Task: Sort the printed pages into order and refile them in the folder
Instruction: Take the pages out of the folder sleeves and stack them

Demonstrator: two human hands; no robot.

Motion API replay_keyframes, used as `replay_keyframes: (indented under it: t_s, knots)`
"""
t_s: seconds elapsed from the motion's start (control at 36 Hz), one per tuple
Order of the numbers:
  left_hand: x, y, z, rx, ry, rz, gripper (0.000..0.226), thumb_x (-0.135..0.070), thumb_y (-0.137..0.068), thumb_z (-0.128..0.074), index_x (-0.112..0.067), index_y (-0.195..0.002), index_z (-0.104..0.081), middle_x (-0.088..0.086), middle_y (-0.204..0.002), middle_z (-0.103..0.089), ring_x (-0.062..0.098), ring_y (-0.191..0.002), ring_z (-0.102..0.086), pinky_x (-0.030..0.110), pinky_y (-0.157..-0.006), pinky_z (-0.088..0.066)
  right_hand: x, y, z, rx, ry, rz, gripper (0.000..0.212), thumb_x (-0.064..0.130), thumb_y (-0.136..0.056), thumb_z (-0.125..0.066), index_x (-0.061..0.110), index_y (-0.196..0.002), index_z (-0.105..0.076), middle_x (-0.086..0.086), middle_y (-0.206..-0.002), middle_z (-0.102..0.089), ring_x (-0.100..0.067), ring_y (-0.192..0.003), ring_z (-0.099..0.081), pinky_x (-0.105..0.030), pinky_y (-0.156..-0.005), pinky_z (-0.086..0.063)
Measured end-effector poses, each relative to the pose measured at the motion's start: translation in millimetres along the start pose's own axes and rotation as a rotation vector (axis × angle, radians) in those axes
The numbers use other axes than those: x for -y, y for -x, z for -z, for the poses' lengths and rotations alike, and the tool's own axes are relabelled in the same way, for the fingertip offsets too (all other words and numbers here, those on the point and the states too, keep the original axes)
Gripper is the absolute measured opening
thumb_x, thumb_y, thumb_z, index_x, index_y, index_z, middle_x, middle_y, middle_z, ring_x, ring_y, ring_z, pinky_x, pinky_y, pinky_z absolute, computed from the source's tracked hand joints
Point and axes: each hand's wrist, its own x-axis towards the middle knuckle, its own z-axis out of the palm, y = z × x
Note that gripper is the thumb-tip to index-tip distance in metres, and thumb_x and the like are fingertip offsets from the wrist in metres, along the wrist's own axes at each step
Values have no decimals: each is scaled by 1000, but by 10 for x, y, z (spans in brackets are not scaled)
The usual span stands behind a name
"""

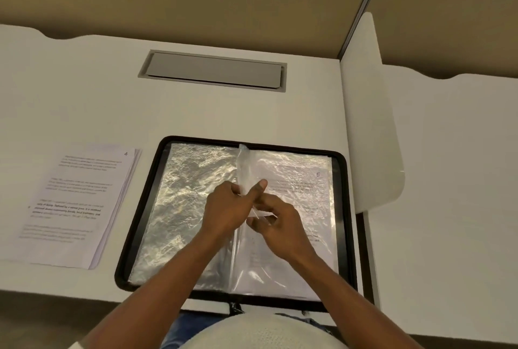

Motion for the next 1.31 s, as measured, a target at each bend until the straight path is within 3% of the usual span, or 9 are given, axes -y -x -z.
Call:
replay_keyframes:
  t_s: [0.17, 0.28, 0.53, 0.64, 0.81, 0.86, 1.03, 1.17, 1.31]
  knots:
    - [3, -103, 251, -26, 147, 132, 36, -37, -82, -89, -4, -74, -75, 10, -71, -76, 30, -73, -78, 51, -78, -66, 58, -33, -30, 92, -255, 121, 36, 6, -88, -79, 13, -123, -74, 5, -132, -71, -15, -127, -64, -37, -99, -57]
    - [104, -200, 426, -73, 108, 152, 14, -12, -87, -84, -1, -81, -77, 9, -75, -77, 27, -71, -75, 36, -66, -64, 42, -11, 13, 71, -304, 156, 43, 14, -85, -80, 13, -127, -71, -2, -126, -73, -23, -123, -67, -48, -93, -61]
    - [402, -574, 793, -57, 24, 236, 19, -12, -96, -74, -3, -81, -78, -2, -66, -68, 12, -59, -53, 25, -53, -37, -239, -185, 283, -160, 68, 217, 33, 25, -86, -87, 24, -115, -72, 11, -117, -71, -10, -110, -70, -34, -80, -63]
    - [487, -650, 881, -94, -84, 248, 47, -37, -106, -62, -4, -73, -57, 5, -63, -48, 19, -57, -44, 29, -56, -34, -521, -319, 500, -234, 411, 297, 35, 41, -89, -81, 26, -118, -70, 9, -125, -63, -9, -116, -61, -33, -86, -59]
    - [611, -679, 917, -146, -312, 84, 87, -91, -86, -45, -8, -63, -57, 6, -60, -62, 25, -62, -63, 34, -69, -48, -794, -468, 827, -297, 742, 265, 50, 39, -90, -80, 16, -132, -69, -10, -150, -54, -27, -139, -45, -42, -113, -42]
    - [574, -644, 897, -125, -385, 54, 83, -100, -67, -56, -20, -87, -57, -5, -75, -66, 15, -72, -64, 31, -69, -49, -817, -512, 902, -310, 775, 255, 52, 36, -92, -78, 12, -137, -66, -13, -153, -51, -31, -142, -42, -51, -115, -43]
    - [548, -531, 788, -83, -692, -139, 146, -109, -32, -64, -16, -142, -41, 5, -137, -54, 27, -117, -65, 45, -86, -60, -812, -657, 1014, -309, 842, 207, 63, 33, -96, -74, 7, -149, -53, -14, -157, -46, -35, -144, -37, -52, -116, -41]
    - [512, -469, 707, -91, -885, -201, 146, -102, -45, -65, -16, -155, -23, 13, -145, -38, 35, -120, -62, 47, -86, -57, -810, -761, 1034, -314, 867, 164, 67, 36, -97, -73, 2, -149, -50, -16, -157, -45, -35, -143, -34, -52, -118, -37]
    - [638, -478, 697, -186, -873, -431, 88, -66, -86, -73, -17, -152, -39, 12, -155, -34, 38, -125, -60, 53, -92, -57, -812, -813, 1065, -316, 859, 150, 69, 40, -93, -76, 3, -146, -54, -16, -150, -49, -36, -139, -37, -53, -112, -41]
